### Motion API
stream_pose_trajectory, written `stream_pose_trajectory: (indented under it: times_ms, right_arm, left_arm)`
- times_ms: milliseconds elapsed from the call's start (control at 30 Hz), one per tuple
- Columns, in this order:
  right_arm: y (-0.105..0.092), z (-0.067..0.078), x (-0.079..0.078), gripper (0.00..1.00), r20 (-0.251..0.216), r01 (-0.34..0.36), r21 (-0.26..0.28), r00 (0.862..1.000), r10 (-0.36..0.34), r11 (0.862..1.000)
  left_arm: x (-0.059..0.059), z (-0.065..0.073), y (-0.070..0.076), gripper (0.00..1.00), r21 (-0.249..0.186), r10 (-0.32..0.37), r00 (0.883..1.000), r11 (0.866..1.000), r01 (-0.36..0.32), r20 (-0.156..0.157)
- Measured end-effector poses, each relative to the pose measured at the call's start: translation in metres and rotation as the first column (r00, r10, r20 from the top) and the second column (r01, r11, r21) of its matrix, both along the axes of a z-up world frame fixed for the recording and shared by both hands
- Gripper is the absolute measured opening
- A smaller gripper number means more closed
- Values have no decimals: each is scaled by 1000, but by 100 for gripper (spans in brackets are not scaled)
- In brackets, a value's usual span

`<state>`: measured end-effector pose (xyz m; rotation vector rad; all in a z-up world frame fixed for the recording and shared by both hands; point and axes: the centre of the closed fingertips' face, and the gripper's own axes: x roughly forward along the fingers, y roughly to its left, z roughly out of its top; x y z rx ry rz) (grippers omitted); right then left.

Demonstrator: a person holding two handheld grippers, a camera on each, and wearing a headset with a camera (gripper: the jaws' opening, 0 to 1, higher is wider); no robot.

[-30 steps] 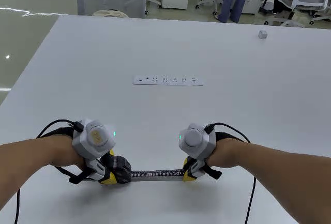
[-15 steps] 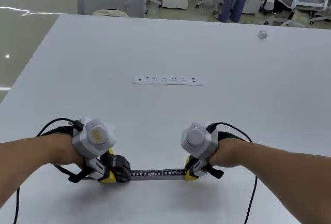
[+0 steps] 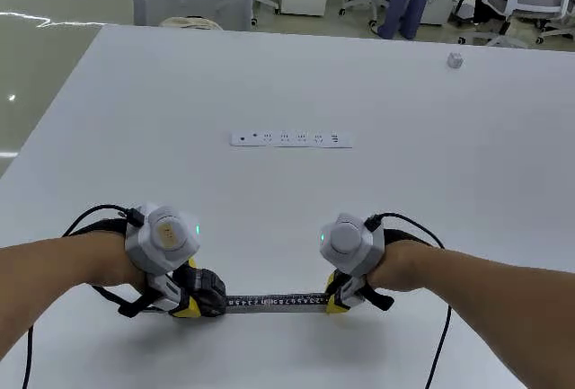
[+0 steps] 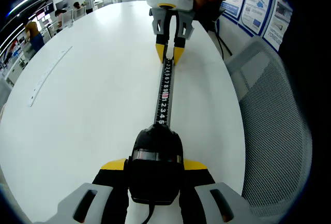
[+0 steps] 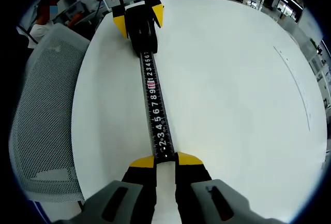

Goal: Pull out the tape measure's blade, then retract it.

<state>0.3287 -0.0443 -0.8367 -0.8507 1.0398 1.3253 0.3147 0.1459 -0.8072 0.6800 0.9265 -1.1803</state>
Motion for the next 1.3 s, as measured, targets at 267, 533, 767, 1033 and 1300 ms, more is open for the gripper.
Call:
stream_pose_trajectory:
  times_ms: [267, 533, 767, 1033, 1300]
  right_arm:
    - [-4, 0, 0, 11, 0, 4, -1, 1000, -4, 1000]
    - [-9, 0, 0, 11, 2, 8, -4, 1000, -8, 1000]
    - [-12, 0, 1, 11, 4, 12, -3, 1000, -12, 1000]
    - [-18, 0, 1, 11, 5, 18, -5, 1000, -18, 1000]
    - [-21, 0, 1, 11, 2, 21, -10, 1000, -21, 1000]
  left_arm:
    - [0, 0, 0, 34, -1, 1, 1000, 1000, -1, -1]
    - [0, 0, 0, 34, 0, 1, 1000, 1000, -1, 0]
    - [0, 0, 0, 34, 2, 1, 1000, 1000, -1, 1]
    - [0, 0, 0, 34, 1, 3, 1000, 1000, -3, 2]
    - [0, 0, 0, 34, 1, 3, 1000, 1000, -3, 2]
